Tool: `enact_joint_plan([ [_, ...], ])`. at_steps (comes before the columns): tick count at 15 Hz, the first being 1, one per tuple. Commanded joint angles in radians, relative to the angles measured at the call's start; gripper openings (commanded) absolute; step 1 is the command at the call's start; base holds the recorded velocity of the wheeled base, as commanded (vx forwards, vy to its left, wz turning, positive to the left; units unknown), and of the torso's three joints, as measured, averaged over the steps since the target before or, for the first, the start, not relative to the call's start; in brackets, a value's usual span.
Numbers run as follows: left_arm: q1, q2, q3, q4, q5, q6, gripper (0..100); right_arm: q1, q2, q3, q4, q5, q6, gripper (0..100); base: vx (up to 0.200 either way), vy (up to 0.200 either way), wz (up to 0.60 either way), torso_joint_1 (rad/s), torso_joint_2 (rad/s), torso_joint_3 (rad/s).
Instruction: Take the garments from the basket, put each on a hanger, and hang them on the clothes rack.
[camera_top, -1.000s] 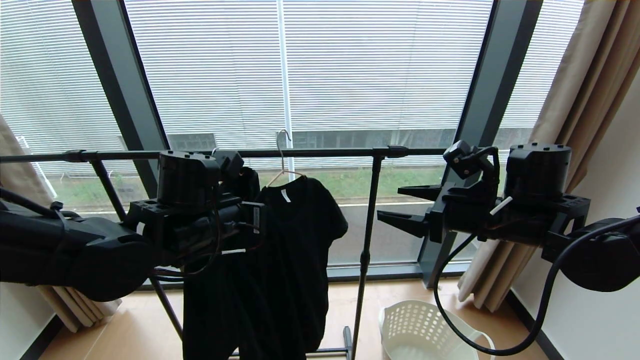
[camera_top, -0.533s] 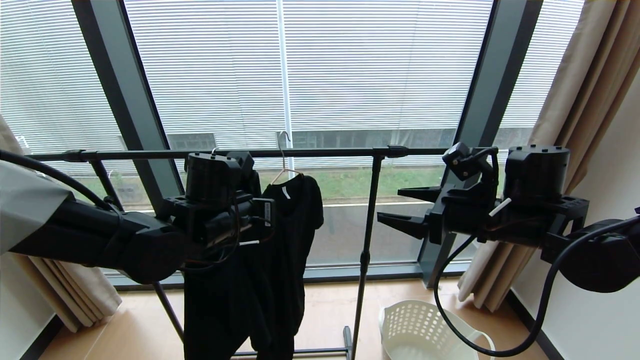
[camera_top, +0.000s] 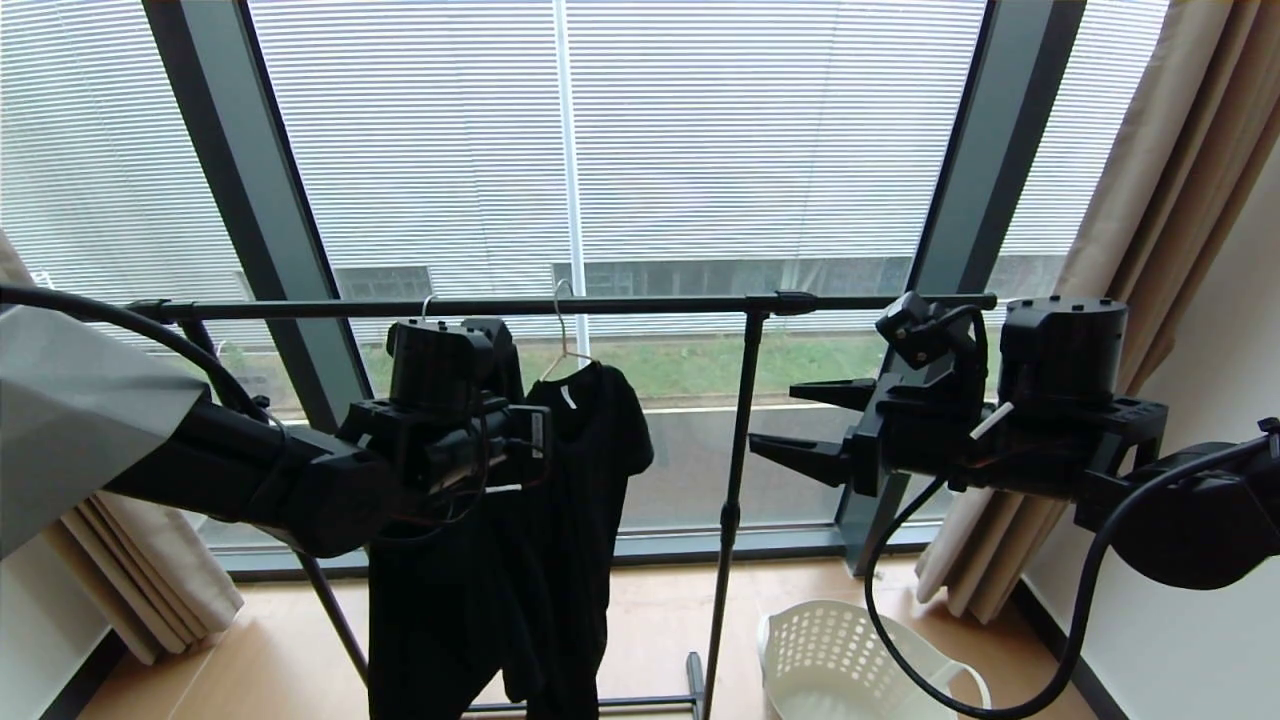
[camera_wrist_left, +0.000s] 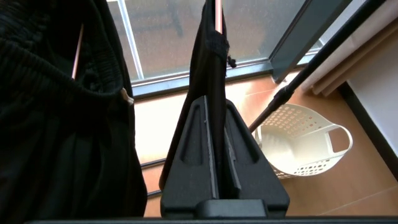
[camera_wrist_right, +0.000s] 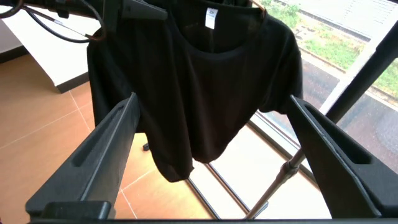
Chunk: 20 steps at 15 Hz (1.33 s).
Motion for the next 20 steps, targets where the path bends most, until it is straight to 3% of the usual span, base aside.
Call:
enact_joint_plan([
  [1,0.002,0.016,0.002,0.0,0.0,-0.001,0,0.001,0.004,0.001,0.0,0.0,-0.001,100,0.0,0.0,0.0,0.0,0.0,0.0],
  [20,-0.001,0.032,0.009,0.0,0.014,-0.019,0,0.014,0.018,0.004,0.0,0.0,-0.007,100,0.0,0.0,0.0,0.0,0.0,0.0],
])
